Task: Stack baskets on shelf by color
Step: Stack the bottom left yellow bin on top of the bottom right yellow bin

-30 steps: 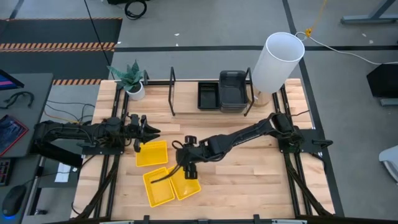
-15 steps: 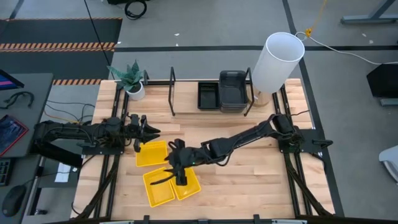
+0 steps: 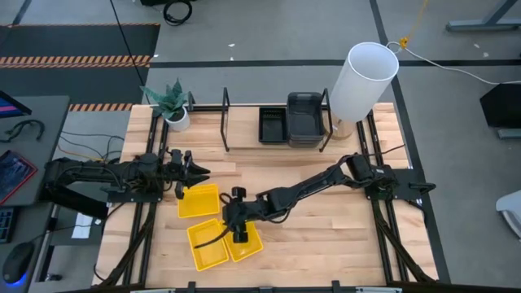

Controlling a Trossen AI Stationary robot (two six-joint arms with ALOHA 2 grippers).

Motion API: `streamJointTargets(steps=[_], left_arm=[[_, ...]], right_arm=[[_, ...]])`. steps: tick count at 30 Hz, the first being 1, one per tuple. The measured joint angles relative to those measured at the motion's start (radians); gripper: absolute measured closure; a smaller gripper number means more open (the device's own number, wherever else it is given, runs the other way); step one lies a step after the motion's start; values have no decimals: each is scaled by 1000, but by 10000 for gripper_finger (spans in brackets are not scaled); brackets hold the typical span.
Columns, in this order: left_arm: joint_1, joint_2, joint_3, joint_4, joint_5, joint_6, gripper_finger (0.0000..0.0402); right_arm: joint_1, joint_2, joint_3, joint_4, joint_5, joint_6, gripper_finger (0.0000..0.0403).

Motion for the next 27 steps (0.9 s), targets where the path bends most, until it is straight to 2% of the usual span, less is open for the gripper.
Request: streamJointTargets(steps=[6,10,14,18,19,22,27], left_arm=[[0,0,0,0,0,0,285],[0,0,0,0,0,0,285],[0,0,0,0,0,0,285],[0,0,0,0,0,0,285],[0,0,0,0,0,0,285],[0,0,0,-4,0,0,285],[0,0,0,0,0,0,285]], right_arm=[[8,6,2,156,-105,-26,193],[39,71,37,250,-106,26,193],[70,179,246,103,-104,24,197],[79,288,562,-181,-98,-17,199],[76,308,592,-225,-89,-20,199],[63,270,489,-185,-79,-14,199],[39,257,478,-232,-84,-12,199]])
